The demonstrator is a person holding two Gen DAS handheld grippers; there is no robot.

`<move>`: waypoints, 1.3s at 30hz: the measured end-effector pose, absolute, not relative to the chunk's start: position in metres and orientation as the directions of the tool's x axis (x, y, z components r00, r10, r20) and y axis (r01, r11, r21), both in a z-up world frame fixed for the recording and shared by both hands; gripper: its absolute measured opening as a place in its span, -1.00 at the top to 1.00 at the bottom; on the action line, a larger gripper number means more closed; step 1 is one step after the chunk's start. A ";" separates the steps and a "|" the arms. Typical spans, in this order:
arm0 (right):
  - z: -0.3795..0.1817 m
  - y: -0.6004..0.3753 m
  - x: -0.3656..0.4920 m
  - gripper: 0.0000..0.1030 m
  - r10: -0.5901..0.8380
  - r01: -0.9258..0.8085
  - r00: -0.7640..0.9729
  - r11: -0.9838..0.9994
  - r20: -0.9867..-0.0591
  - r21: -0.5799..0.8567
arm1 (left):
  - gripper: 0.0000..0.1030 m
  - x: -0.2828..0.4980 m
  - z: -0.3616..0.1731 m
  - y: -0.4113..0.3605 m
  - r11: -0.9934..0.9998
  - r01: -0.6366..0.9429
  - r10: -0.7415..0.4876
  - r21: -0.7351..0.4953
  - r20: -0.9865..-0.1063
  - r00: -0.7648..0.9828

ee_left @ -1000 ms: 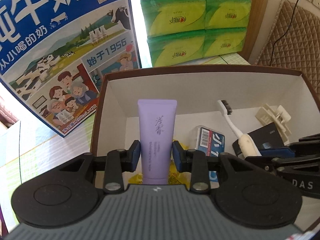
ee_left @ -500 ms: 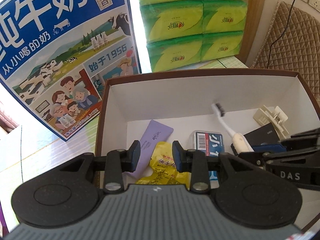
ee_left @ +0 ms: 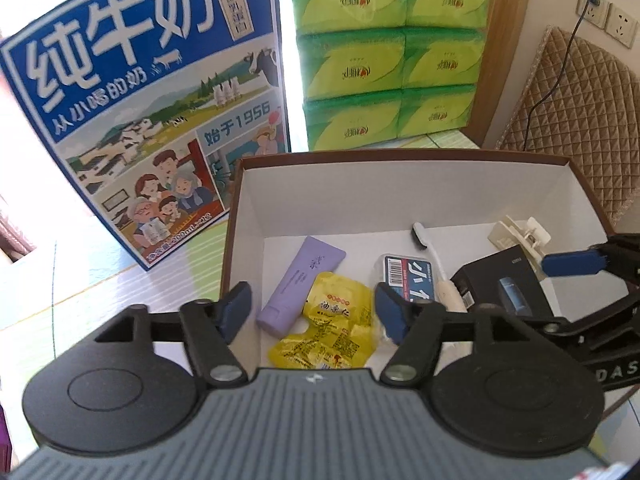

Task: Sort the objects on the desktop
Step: 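Withdraw both tools from the brown box toward the remaining items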

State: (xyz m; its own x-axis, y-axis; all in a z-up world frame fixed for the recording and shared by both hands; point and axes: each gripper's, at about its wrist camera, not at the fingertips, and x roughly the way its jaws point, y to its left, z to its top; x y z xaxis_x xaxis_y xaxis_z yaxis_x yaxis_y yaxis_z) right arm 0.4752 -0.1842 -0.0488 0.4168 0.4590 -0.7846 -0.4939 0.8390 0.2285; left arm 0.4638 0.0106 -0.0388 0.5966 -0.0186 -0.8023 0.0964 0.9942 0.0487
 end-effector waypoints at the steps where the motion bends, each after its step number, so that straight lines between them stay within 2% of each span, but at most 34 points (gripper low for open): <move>1: -0.047 -0.186 0.472 -0.86 0.455 -0.496 0.422 0.840 -0.785 0.220 | -0.40 0.460 -0.036 0.010 0.994 0.098 -0.021 0.048 -0.798 0.603; 5: -0.040 -0.194 0.458 -0.96 0.434 -0.486 0.451 0.852 -0.780 0.193 | -0.59 0.444 -0.025 0.004 0.994 0.100 -0.021 0.052 -0.784 0.621; 12: -0.026 -0.208 0.437 -0.96 0.408 -0.454 0.497 0.874 -0.766 0.171 | -0.66 0.418 -0.011 -0.005 0.996 0.067 0.001 0.055 -0.787 0.617; 39: 0.029 -0.243 0.338 -0.96 0.407 -0.430 0.573 0.888 -0.711 0.162 | -0.71 0.298 0.028 -0.013 1.000 -0.002 0.008 0.008 -0.761 0.649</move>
State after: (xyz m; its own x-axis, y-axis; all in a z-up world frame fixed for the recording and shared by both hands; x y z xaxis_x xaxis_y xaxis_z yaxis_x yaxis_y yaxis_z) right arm 0.3378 -0.2425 0.0290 0.5730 0.4069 -0.7114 -0.4301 0.8882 0.1617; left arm 0.2982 -0.0130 0.0282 0.6489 0.0076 -0.7608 -0.0018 1.0000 0.0085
